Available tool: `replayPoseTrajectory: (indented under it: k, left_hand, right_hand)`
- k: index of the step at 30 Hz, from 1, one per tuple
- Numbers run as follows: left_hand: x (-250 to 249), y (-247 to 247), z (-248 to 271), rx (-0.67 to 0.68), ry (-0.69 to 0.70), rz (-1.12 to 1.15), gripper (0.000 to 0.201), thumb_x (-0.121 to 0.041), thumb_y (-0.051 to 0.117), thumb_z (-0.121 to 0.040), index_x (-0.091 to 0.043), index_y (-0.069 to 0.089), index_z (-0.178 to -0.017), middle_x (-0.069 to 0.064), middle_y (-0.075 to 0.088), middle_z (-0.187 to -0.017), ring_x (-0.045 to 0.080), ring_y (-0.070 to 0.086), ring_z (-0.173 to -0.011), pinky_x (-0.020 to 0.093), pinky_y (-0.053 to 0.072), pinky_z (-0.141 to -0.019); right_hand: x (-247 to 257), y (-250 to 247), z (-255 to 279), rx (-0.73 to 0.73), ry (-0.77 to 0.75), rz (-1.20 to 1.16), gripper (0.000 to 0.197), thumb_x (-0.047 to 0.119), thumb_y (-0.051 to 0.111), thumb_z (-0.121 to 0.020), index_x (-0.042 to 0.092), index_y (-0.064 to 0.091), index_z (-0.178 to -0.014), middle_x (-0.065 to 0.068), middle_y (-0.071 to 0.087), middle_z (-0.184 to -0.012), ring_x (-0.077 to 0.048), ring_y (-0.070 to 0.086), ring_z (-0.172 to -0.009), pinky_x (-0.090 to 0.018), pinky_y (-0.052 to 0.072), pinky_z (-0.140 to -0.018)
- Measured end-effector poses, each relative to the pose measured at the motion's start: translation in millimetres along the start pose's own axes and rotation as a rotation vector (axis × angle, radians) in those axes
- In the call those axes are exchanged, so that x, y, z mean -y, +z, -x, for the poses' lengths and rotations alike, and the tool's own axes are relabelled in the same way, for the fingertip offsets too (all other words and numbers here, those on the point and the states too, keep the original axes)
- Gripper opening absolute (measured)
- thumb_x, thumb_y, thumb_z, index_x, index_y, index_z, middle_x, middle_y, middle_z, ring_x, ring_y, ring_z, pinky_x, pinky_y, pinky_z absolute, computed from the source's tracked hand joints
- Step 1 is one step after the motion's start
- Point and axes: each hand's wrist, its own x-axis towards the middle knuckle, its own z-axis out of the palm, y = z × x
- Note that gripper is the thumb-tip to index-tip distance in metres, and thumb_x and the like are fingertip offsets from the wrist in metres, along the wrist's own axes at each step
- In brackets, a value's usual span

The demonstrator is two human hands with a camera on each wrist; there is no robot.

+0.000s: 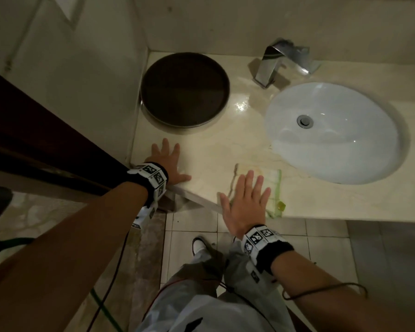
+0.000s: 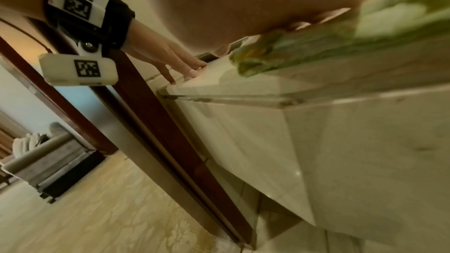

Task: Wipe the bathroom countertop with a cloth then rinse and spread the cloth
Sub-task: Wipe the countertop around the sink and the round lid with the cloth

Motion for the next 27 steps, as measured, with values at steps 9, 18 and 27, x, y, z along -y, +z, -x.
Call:
replayPoseTrajectory:
  k: [9,18,27]
  left_hand:
    - [-7,-3,-2,-0.055,-0.042,0.071,0.097,-0.060,0.057,-0.084,-0.027,-0.003,-0.153,0.007,-0.016,-0.160,0.040,-0.003,-0.146,0.054,0.019,-0.116]
    - [-29,-12,-6,-0.137,0.142,0.048,0.078,-0.055,0.048,-0.091,-0.031,0.006,-0.153,0.000,-0.009,-0.161,0.031,-0.003,-0.148,0.055,0.020,-0.115]
    - [-36,-19,-14,0.023,0.145,-0.039,0.104,-0.064,0.061,-0.079,-0.034,-0.007,-0.151,0.002,-0.026,-0.157,0.036,-0.013,-0.146,0.064,0.021,-0.111]
  right_hand:
    - [66,10,-13,0.038,-0.194,0.063,0.066,0.047,0.007,-0.099,0.013,-0.011,-0.153,-0.011,-0.020,-0.159,-0.037,-0.025,-0.144,-0.059,-0.008,-0.115]
    - [18,-4,-22,0.073,-0.278,0.000,0.062,0.056,0.010,-0.099,0.032,-0.007,-0.153,0.006,-0.022,-0.159,-0.017,-0.022,-0.146,-0.042,-0.010,-0.120]
    - [-83,-35,-40,0.031,0.002,0.010,0.063,0.062,0.007,-0.096,0.037,-0.007,-0.152,0.002,-0.023,-0.159,-0.019,-0.020,-0.147,-0.043,-0.006,-0.120]
